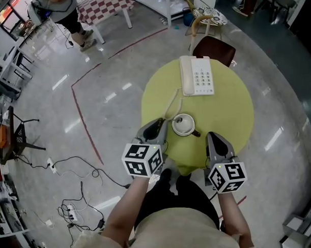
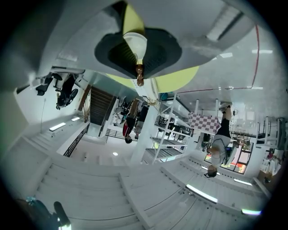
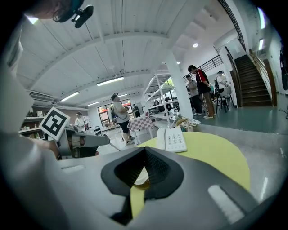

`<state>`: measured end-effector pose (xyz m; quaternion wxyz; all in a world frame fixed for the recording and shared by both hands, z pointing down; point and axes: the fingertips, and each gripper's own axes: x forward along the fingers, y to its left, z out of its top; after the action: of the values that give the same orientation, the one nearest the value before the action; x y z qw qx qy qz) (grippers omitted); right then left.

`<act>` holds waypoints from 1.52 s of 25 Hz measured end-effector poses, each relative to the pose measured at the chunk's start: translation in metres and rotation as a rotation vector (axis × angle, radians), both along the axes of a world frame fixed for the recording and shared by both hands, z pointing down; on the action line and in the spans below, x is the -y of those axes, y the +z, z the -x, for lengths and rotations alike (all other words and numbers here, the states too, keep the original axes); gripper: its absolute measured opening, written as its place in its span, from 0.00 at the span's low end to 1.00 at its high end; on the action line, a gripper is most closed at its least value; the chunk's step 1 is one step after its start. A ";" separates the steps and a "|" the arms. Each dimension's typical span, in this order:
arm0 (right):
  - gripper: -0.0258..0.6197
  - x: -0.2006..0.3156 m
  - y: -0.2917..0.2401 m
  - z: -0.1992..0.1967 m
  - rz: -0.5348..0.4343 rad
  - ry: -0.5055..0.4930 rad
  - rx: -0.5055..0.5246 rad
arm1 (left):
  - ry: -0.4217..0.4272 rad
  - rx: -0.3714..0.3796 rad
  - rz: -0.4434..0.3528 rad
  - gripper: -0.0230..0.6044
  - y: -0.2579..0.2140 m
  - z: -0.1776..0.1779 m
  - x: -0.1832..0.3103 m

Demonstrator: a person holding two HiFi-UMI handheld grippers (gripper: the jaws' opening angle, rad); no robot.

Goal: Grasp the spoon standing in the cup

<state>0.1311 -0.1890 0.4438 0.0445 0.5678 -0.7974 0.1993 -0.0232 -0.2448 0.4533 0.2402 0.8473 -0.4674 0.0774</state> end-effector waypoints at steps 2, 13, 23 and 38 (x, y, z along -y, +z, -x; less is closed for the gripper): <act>0.04 0.001 -0.003 0.003 -0.010 -0.003 0.001 | 0.001 -0.003 -0.009 0.10 -0.004 0.003 0.000; 0.04 -0.006 -0.024 0.012 -0.047 -0.002 0.014 | -0.013 -0.031 -0.054 0.10 -0.034 0.027 -0.010; 0.04 -0.013 -0.028 0.019 -0.069 -0.013 0.000 | -0.024 -0.059 -0.090 0.10 -0.049 0.039 -0.021; 0.04 -0.021 -0.032 0.018 -0.075 -0.010 -0.038 | 0.004 -0.069 -0.134 0.10 -0.071 0.039 -0.028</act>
<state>0.1128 -0.1679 0.4117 0.0392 0.5688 -0.8062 0.1581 -0.0625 -0.2165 0.3821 0.1986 0.8646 -0.4612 0.0170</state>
